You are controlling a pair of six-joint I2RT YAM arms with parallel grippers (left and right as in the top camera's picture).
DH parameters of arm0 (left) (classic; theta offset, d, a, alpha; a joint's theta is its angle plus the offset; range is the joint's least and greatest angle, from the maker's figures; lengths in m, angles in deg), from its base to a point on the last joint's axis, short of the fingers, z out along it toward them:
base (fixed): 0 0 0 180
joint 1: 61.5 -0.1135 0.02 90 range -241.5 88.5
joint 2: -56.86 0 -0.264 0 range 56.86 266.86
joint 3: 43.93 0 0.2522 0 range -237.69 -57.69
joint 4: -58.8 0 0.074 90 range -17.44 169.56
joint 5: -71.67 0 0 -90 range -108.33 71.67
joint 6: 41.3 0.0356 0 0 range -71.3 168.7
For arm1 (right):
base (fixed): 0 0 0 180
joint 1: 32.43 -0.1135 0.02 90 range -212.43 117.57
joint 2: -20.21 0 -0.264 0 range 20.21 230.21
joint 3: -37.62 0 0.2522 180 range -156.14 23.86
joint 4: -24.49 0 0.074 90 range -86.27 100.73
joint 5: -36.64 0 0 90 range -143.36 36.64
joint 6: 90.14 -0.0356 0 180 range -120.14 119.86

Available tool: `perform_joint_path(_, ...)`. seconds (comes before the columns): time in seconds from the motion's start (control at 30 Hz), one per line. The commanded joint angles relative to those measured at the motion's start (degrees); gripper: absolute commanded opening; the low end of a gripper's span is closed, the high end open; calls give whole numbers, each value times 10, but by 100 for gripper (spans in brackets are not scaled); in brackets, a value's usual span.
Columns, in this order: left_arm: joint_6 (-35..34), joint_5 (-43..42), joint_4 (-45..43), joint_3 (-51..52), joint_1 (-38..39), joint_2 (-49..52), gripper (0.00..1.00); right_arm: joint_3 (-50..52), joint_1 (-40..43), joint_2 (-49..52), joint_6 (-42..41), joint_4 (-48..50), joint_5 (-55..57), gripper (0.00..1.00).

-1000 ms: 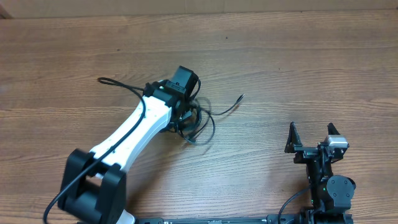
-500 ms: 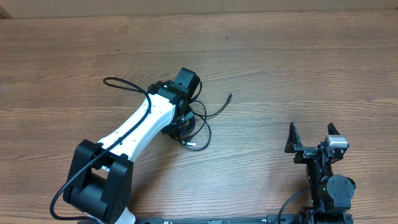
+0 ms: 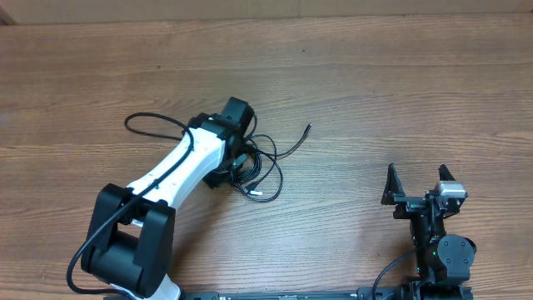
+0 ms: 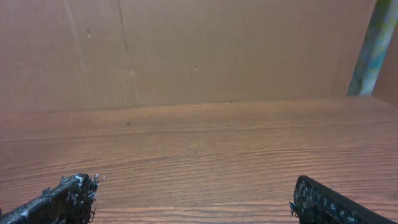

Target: Untangle cables

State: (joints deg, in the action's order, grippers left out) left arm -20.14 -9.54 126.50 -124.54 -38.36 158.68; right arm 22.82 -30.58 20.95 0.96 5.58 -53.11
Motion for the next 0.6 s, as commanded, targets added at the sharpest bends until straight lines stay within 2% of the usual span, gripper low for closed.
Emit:
perform_joint_path(0.0, -64, -12, -12, 13, -16, 9, 25, 6, 0, -6, 1, 4, 0, 100)
perform_joint_path(0.1, -66, -12, -33, 19, -21, 9, 22, 6, 0, -6, 1, 4, 0, 100)
perform_joint_path(0.33, -66, -25, -64, 20, -20, 20, 30, 6, 0, -6, 1, 4, 0, 100)
perform_joint_path(0.5, -66, -24, -72, 20, -20, 53, 19, 6, 0, -6, 1, 4, 0, 100)
perform_joint_path(0.57, -66, -24, -73, 20, -20, 71, 5, 6, 0, -6, 1, 4, 0, 100)
